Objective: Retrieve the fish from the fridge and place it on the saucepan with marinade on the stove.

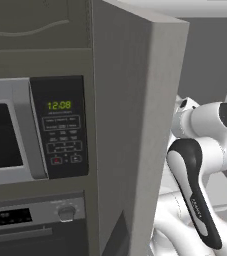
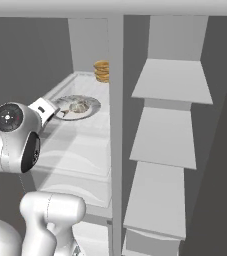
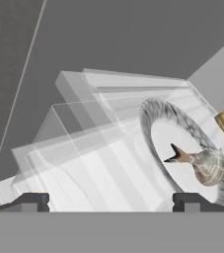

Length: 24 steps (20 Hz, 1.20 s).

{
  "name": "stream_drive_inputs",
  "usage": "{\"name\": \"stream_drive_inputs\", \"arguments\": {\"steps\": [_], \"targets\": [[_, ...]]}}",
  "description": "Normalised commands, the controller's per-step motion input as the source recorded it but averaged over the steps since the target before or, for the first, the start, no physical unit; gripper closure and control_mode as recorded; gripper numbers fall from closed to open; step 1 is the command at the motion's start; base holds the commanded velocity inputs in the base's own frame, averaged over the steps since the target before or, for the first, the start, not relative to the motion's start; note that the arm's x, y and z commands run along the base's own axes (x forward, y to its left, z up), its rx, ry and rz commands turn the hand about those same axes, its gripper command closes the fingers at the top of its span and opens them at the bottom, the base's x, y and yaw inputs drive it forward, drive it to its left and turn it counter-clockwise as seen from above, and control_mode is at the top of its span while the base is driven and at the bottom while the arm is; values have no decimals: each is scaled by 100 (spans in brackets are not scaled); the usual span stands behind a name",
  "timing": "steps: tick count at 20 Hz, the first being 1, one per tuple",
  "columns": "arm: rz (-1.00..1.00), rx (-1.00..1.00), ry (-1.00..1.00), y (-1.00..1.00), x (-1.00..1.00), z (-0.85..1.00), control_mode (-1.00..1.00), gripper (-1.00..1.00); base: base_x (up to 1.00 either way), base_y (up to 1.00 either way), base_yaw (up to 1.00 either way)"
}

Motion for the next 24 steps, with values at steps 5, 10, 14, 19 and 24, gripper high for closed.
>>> {"name": "stream_drive_inputs", "arguments": {"steps": [5, 10, 14, 19, 24], "targets": [[0, 0, 0, 0, 0, 0, 100, -100, 59, 0, 0], [0, 0, 0, 0, 0, 0, 100, -100, 0, 0, 0], [0, 0, 0, 0, 0, 0, -100, -100, 0, 0, 0], [1, -1, 0, 0, 0, 3, -100, -100, 0, 0, 0], [0, -10, 1, -1, 1, 20, -100, -100, 0, 0, 0]]}}
